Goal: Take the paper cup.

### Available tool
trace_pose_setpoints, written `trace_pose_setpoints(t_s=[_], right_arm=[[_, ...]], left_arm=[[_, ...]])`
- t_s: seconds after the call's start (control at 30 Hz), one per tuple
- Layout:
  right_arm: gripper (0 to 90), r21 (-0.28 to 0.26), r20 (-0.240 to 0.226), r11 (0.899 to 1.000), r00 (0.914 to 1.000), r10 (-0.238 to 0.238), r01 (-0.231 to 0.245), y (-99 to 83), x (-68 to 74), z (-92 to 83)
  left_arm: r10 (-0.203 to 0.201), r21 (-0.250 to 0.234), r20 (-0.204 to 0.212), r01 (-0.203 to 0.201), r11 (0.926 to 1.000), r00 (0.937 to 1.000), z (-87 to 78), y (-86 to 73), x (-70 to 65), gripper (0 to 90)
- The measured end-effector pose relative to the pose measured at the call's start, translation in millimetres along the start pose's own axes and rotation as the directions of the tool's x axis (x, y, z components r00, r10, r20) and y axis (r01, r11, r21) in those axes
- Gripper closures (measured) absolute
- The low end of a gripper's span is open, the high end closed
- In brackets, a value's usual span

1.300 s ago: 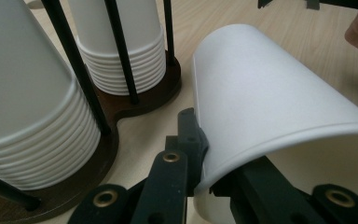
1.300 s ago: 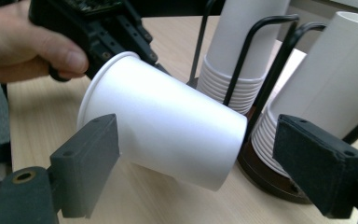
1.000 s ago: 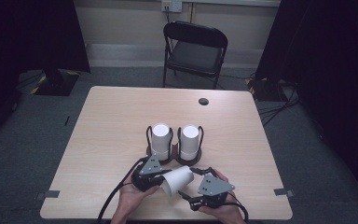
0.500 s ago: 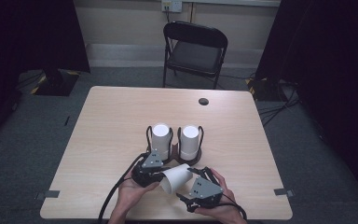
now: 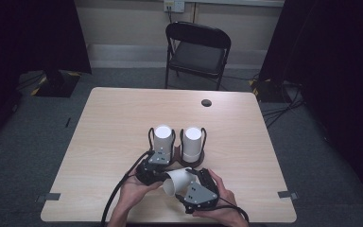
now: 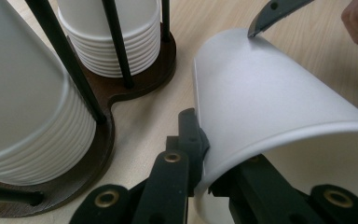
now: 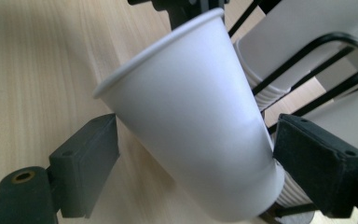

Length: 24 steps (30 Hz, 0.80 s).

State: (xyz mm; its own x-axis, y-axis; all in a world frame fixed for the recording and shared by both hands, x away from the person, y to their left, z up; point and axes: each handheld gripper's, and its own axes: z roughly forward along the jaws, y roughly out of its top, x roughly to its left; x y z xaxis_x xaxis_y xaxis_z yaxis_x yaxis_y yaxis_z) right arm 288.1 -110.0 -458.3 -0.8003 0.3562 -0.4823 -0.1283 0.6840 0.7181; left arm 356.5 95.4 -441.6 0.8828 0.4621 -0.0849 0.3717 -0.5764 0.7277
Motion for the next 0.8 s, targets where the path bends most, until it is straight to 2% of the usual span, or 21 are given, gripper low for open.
trace_pose_setpoints(t_s=[0.17, 0.2, 0.27, 0.33, 0.47, 0.6, 0.67, 0.8], right_arm=[[14.3, 0.004, -0.003, 0.999, 0.9991, -0.042, 0.042, 1.0, 2.7, 4.2], [14.3, 0.007, -0.004, 0.999, 0.9989, -0.046, 0.046, 1.4, 3.4, 5.4], [14.6, 0.015, -0.006, 0.998, 0.9981, -0.061, 0.061, 2.7, 5.1, 8.5], [15.4, 0.031, -0.018, 0.998, 0.9987, -0.049, 0.049, 4.6, 5.7, 12.4], [15.4, 0.02, -0.015, 0.999, 0.9993, -0.035, 0.035, 4.9, 6.1, 16.1], [15.8, 0.007, -0.01, 0.999, 0.9989, -0.046, 0.046, 7.7, 8.1, 19.5], [15.8, 0.003, 0.002, 0.999, 0.9985, -0.054, 0.054, 9.5, 10.4, 19.7], [17.6, -0.018, 0.016, 0.998, 0.9982, -0.058, 0.059, 10.3, 15.4, 18.1]], left_arm=[[-0.004, 0.01, 0.017, 0.003, 0.9999, 0.9998, 0.9, 1.1, 0.2, 87.2], [-0.01, -0.002, 0.032, 0.01, 0.9999, 0.9995, 1.9, 1.2, 0.1, 87.3], [-0.006, 0.005, 0.056, 0.006, 1.0, 0.9984, 3.4, 2.9, -0.9, 87.3], [-0.006, 0.004, 0.039, 0.006, 1.0, 0.9992, 5.6, 3.7, -2.9, 87.3], [-0.018, -0.005, 0.036, 0.018, 0.9998, 0.9992, 4.6, 2.5, -1.3, 87.4], [-0.027, -0.003, 0.048, 0.028, 0.9996, 0.9985, 5.4, 2.5, -1.3, 87.4], [-0.035, -0.019, 0.062, 0.036, 0.9992, 0.9974, 6.2, 1.7, -1.9, 87.3], [-0.043, -0.007, 0.076, 0.043, 0.999, 0.9962, 8.8, 1.0, -1.3, 87.2]])
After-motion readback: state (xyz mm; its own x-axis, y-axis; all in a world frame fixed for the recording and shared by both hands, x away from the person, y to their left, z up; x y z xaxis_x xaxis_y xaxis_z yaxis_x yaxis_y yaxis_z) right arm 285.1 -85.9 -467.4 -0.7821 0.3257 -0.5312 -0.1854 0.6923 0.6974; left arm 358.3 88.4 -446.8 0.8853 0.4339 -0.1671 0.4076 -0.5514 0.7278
